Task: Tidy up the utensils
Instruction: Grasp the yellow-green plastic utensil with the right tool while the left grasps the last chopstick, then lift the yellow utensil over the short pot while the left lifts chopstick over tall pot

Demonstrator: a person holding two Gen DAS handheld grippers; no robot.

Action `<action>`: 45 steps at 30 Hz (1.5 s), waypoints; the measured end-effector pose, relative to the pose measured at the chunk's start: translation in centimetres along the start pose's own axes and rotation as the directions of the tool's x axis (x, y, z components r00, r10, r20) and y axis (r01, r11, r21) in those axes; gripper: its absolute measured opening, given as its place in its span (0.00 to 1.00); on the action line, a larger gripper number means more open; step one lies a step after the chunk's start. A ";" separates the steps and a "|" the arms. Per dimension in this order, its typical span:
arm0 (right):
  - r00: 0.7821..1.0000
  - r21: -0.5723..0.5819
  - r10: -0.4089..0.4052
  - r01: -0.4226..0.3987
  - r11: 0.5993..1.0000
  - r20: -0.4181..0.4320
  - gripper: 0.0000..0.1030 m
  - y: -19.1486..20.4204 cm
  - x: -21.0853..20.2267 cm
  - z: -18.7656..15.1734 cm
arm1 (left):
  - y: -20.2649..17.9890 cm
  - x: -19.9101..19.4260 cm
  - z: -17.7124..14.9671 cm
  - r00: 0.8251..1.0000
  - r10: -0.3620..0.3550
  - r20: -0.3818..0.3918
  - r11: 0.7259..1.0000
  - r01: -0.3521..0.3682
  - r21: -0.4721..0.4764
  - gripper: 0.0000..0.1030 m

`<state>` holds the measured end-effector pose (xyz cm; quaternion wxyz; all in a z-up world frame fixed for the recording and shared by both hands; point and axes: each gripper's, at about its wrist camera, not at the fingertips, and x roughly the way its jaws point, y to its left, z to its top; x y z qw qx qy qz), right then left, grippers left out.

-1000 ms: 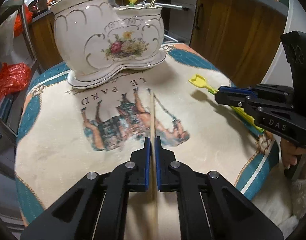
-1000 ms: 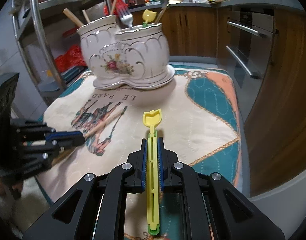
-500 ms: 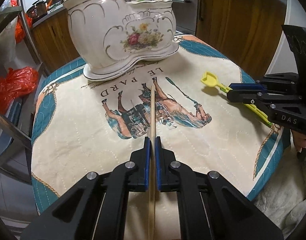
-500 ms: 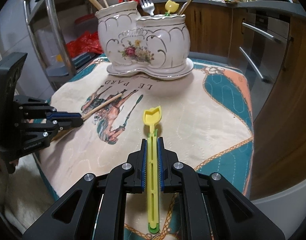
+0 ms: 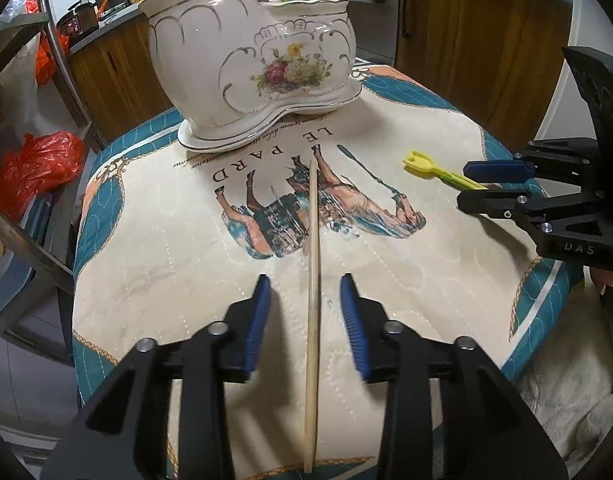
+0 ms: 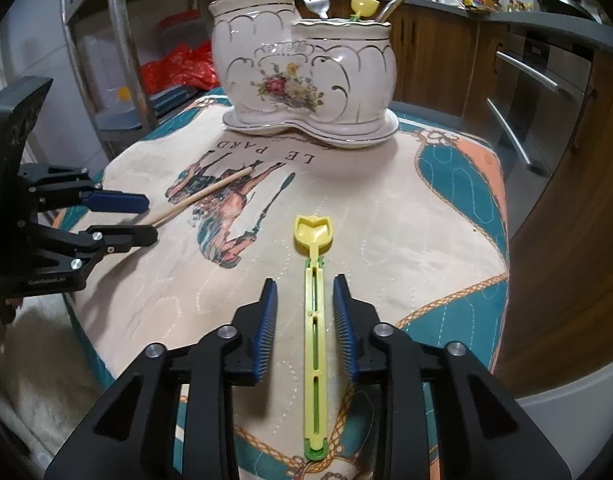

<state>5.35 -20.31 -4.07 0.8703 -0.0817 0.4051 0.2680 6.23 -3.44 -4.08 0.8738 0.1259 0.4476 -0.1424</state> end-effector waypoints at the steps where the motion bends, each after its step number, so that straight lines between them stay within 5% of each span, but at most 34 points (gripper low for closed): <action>1: 1.000 -0.002 -0.003 0.003 1.000 -0.002 0.32 0.0 0.1 0.0 | 0.0 0.1 0.0 1.000 0.000 0.002 1.000 0.000 0.000 0.38; 8: 1.000 0.008 -0.010 0.010 1.000 0.004 0.31 -0.1 0.2 -0.1 | 0.5 0.3 0.0 1.000 -0.018 0.025 1.000 0.018 -0.020 0.39; 11: 1.000 0.031 -0.017 0.016 0.999 0.013 0.22 -0.3 0.3 0.1 | 0.7 0.4 0.1 0.999 -0.030 0.038 0.999 0.031 -0.022 0.37; 16: 1.000 0.042 -0.017 0.017 0.999 0.019 0.11 -0.2 0.5 0.3 | 0.9 0.8 0.5 0.997 -0.057 0.051 0.998 0.057 -0.006 0.09; 23: 0.993 0.067 -0.018 0.010 0.998 0.114 0.11 0.0 -0.8 0.8 | 1.0 -0.5 0.6 0.983 -0.032 0.178 0.999 0.028 0.026 0.05; 27: 0.974 0.096 0.000 -0.022 0.995 0.226 0.11 -0.3 -2.6 1.5 | 2.4 -3.3 0.4 0.937 -0.042 0.346 0.999 0.046 -0.004 0.05; 30: 0.946 0.120 0.006 -0.048 0.992 0.323 0.11 -0.5 -4.1 2.4 | 3.9 -5.8 0.3 0.874 -0.035 0.486 0.998 0.057 -0.030 0.05; 37: 0.862 0.160 0.013 -0.109 0.981 0.507 0.11 -1.9 -6.8 5.3 | 7.6 -9.0 1.5 0.759 -0.008 0.651 0.988 0.105 -0.110 0.05; 45: 0.802 0.204 0.060 -0.223 0.953 0.595 0.11 -4.2 -6.1 11.0 | 11.6 -9.2 7.3 0.680 -0.054 0.731 0.961 0.236 -0.148 0.05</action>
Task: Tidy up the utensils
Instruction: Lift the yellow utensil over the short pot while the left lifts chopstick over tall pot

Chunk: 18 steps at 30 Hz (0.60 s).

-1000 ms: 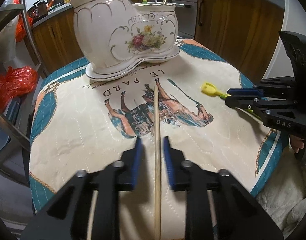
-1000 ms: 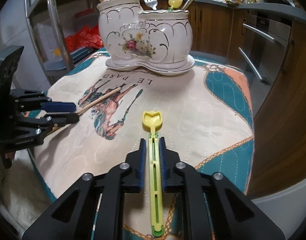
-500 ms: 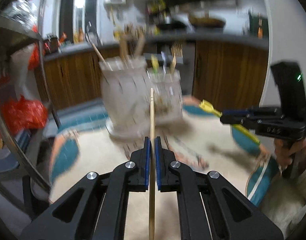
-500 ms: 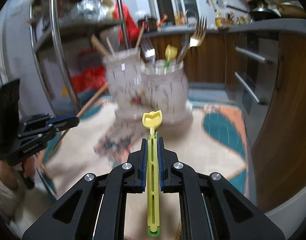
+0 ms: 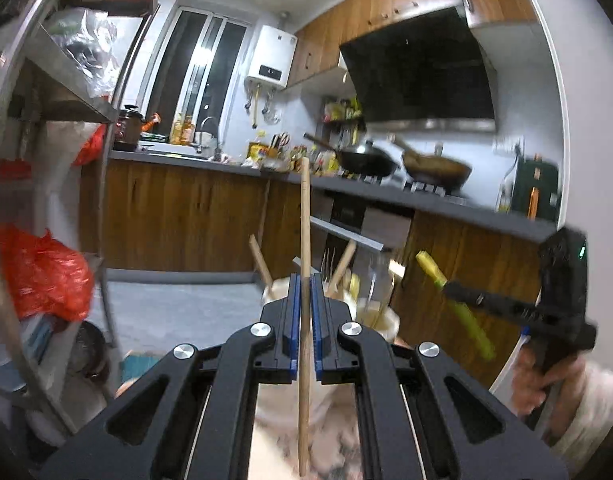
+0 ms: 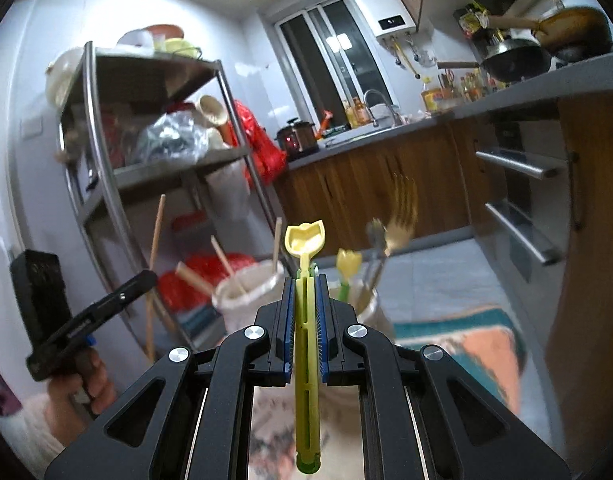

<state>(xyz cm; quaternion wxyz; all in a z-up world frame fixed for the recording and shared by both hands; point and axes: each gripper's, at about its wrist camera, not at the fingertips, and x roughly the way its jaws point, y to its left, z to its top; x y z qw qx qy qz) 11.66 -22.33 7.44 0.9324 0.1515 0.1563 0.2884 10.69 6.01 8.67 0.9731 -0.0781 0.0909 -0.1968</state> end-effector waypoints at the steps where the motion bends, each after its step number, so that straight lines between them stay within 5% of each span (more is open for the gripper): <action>1: 1.000 0.008 0.016 -0.016 1.000 0.011 0.11 -0.1 0.7 0.5 | 0.2 0.7 0.6 1.000 0.001 0.013 1.000 -0.001 -0.005 0.05; 10: 0.992 0.066 0.036 -0.044 0.997 0.119 0.11 -1.8 4.4 2.5 | 0.4 3.9 3.8 0.989 0.015 0.148 1.000 -0.013 -0.018 0.05; 18: 0.992 0.080 0.044 -0.053 0.995 0.115 0.10 -2.6 7.7 2.1 | 1.1 7.5 4.5 0.989 0.011 0.145 0.999 -0.005 -0.037 0.05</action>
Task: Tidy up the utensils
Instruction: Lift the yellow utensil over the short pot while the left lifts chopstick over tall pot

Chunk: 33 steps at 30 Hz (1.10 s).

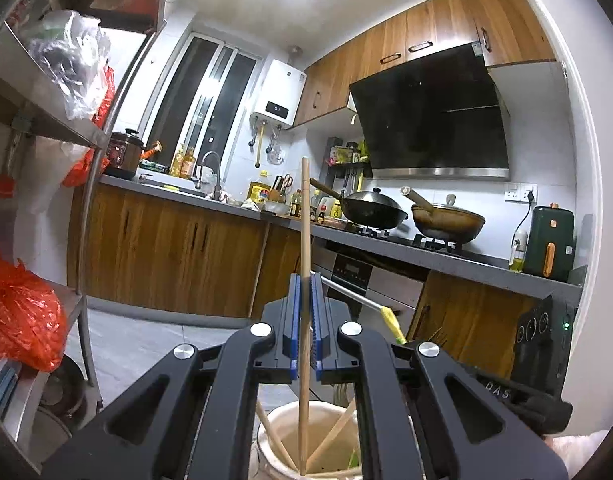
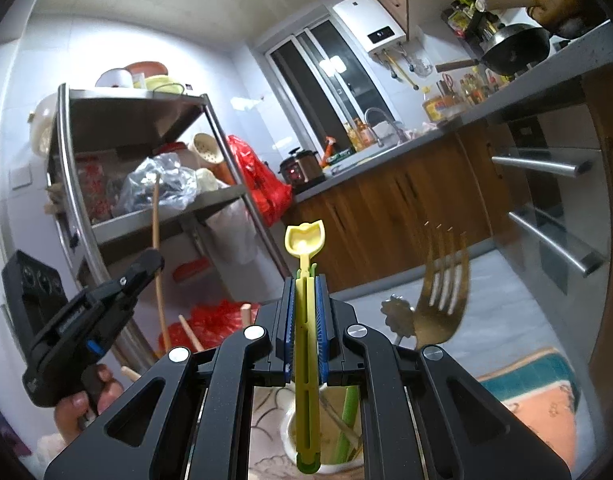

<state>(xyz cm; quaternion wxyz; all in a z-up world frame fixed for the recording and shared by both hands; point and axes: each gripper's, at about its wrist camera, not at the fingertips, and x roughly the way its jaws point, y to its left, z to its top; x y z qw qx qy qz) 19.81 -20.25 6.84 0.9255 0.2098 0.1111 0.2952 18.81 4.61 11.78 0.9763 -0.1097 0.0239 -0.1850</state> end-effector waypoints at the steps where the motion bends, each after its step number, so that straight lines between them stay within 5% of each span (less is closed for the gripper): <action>1: 1.000 -0.009 0.001 -0.001 1.000 0.003 0.10 0.0 0.3 -0.2 | -0.1 0.2 -0.2 1.000 -0.002 -0.002 1.000 0.002 0.003 0.05; 22: 0.994 -0.171 -0.105 0.097 0.980 -0.039 0.11 1.1 2.2 -2.8 | 1.7 -0.8 -2.6 0.996 -0.043 -0.077 0.999 0.043 -0.007 0.05; 33: 0.989 -0.188 -0.124 0.107 0.976 -0.081 0.11 1.6 -0.2 -3.9 | 1.2 -4.0 -4.3 0.992 0.030 -0.126 0.998 -0.022 0.064 0.06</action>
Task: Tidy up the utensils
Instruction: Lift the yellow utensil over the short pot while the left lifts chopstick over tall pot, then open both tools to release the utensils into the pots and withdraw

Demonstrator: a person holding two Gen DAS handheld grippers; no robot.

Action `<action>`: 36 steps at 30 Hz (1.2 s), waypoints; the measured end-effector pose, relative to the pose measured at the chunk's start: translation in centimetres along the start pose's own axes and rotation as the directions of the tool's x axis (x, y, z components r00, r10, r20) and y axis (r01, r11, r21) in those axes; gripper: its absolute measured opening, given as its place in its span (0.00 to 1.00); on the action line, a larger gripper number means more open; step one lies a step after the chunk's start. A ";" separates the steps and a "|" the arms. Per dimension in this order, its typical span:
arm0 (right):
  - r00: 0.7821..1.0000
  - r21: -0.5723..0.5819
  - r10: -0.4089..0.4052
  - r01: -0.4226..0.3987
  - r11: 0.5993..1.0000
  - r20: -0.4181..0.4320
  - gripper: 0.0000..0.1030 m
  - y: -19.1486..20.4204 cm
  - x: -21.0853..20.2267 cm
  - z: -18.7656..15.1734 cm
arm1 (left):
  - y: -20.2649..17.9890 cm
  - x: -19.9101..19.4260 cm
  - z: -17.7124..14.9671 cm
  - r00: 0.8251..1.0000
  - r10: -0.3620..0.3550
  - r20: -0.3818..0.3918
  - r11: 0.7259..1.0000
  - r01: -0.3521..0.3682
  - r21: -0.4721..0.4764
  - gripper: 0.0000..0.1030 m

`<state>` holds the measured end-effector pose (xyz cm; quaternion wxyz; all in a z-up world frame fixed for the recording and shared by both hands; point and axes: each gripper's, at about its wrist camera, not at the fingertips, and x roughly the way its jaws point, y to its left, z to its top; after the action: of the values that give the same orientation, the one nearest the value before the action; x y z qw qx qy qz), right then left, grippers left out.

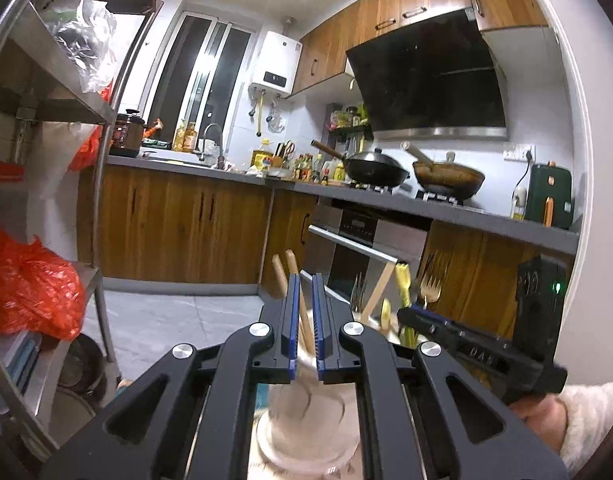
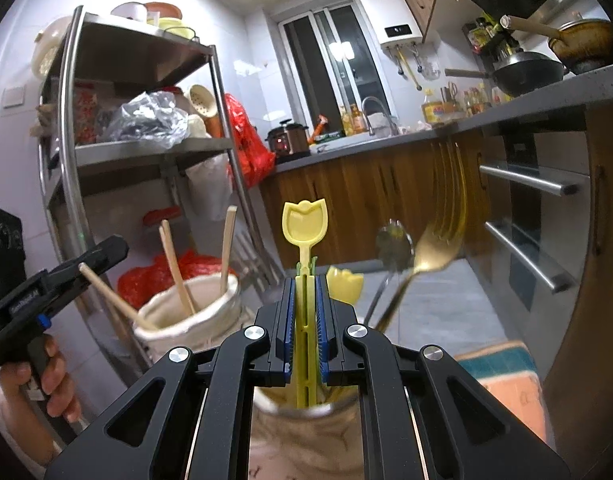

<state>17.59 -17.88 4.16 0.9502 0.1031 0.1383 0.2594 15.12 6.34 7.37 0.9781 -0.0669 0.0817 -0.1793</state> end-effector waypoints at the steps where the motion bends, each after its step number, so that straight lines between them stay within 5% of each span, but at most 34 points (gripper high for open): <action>1: 1.000 -0.004 0.001 -0.001 1.000 -0.013 0.11 0.1 0.0 -0.2 | -0.1 -0.2 -0.4 1.000 0.011 -0.009 1.000 -0.011 0.010 0.06; 5: 0.997 -0.034 -0.013 0.011 0.999 -0.072 0.12 0.7 0.7 -0.8 | -0.3 -0.8 -1.6 0.998 0.028 -0.048 0.999 -0.026 0.034 0.06; 8: 0.998 -0.036 -0.022 0.019 0.999 -0.066 0.25 0.8 0.3 -0.8 | -0.6 -1.0 -2.1 0.997 0.037 -0.062 0.999 -0.035 0.039 0.07; 14: 0.998 -0.028 -0.049 0.048 0.998 -0.035 0.30 1.0 -3.2 -1.1 | -1.8 -2.3 -4.1 0.992 0.055 -0.110 0.997 -0.048 0.065 0.07; 24: 0.985 -0.129 -0.129 0.113 0.985 -0.117 0.44 2.7 -8.5 -4.8 | -4.1 -5.0 -6.7 0.981 0.092 -0.173 0.993 -0.077 0.094 0.07; 26: 0.983 -0.160 -0.146 0.127 0.979 -0.112 0.49 3.1 -8.9 -5.3 | -4.7 -5.4 -7.3 0.978 0.110 -0.178 0.990 -0.093 0.105 0.16; 28: 0.982 -0.193 -0.163 0.141 0.971 -0.101 0.53 3.7 -9.3 -5.7 | -5.2 -5.7 -7.6 0.977 0.127 -0.172 0.988 -0.109 0.109 0.49; 36: 0.986 -0.222 -0.167 0.159 0.962 -0.018 0.81 4.1 -11.0 -5.8 | -6.5 -6.9 -8.0 0.977 0.175 -0.119 0.974 -0.155 0.162 0.73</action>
<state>4.73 -19.42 2.14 0.9712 -0.0188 0.1339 0.1960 5.06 2.00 1.48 0.9843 0.0270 0.1377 -0.1070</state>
